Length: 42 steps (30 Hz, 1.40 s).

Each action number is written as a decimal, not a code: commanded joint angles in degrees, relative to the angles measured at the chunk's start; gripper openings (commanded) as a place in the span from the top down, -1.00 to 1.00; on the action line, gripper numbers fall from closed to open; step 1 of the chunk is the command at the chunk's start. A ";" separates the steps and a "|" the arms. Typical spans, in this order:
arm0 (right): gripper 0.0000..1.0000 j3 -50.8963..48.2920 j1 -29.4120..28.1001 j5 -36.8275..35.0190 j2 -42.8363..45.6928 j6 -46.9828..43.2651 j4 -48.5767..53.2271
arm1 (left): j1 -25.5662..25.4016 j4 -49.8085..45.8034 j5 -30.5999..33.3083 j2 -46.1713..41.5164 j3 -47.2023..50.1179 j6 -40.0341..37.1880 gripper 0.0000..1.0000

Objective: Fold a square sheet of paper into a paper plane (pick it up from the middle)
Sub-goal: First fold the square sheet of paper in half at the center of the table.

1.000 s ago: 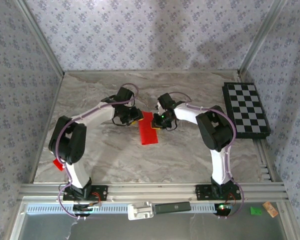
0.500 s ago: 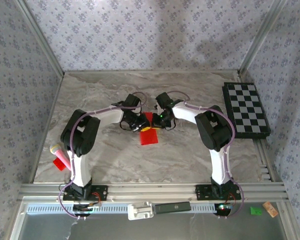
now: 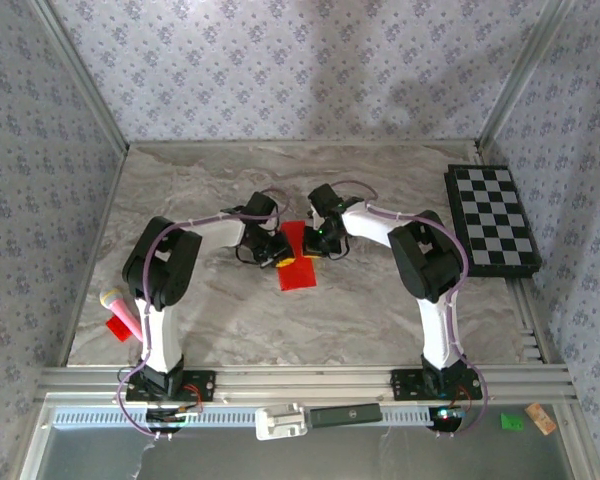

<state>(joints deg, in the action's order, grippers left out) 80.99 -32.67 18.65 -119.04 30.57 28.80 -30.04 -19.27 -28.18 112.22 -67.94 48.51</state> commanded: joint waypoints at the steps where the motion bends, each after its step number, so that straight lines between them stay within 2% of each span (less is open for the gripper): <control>1: 0.82 -2.64 0.46 -11.79 -6.63 -0.92 8.60 | 1.01 -1.33 2.43 -1.25 3.41 -0.50 0.74; 5: 0.83 -1.89 0.57 -12.89 -7.32 -1.89 9.99 | 2.54 -1.08 2.99 -3.24 7.09 -1.10 0.74; 9: 0.83 -1.80 0.68 -13.56 -7.52 -2.44 10.63 | 6.33 -3.23 2.62 -7.03 10.48 -3.57 0.75; 13: 0.83 -1.98 0.67 -13.58 -7.30 -2.18 10.32 | 7.74 -2.21 -1.56 -11.86 9.71 -5.18 0.75; 16: 0.83 -1.95 0.50 -13.63 -7.26 -1.78 10.31 | 6.66 3.49 -5.23 -13.34 8.64 -3.30 0.75; 26: 0.83 -2.41 0.26 -13.38 -7.38 -0.86 10.05 | 4.11 11.44 -8.84 -2.77 3.93 -0.26 0.75; 30: 0.83 -2.73 0.24 -13.81 -7.34 -1.02 10.29 | 5.13 10.62 -6.84 -0.81 4.35 -0.95 0.76; 37: 0.83 -3.03 0.18 -14.61 -6.99 -0.95 10.34 | 11.98 9.00 -4.50 -1.56 9.51 -4.02 0.78; 42: 0.83 -2.93 0.21 -14.92 -6.94 -1.12 10.51 | 10.99 4.98 -6.52 -6.34 6.19 -8.74 0.77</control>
<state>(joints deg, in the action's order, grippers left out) 82.65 -33.39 16.38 -119.66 29.50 31.27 -18.70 -10.22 -35.62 109.43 -60.23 43.92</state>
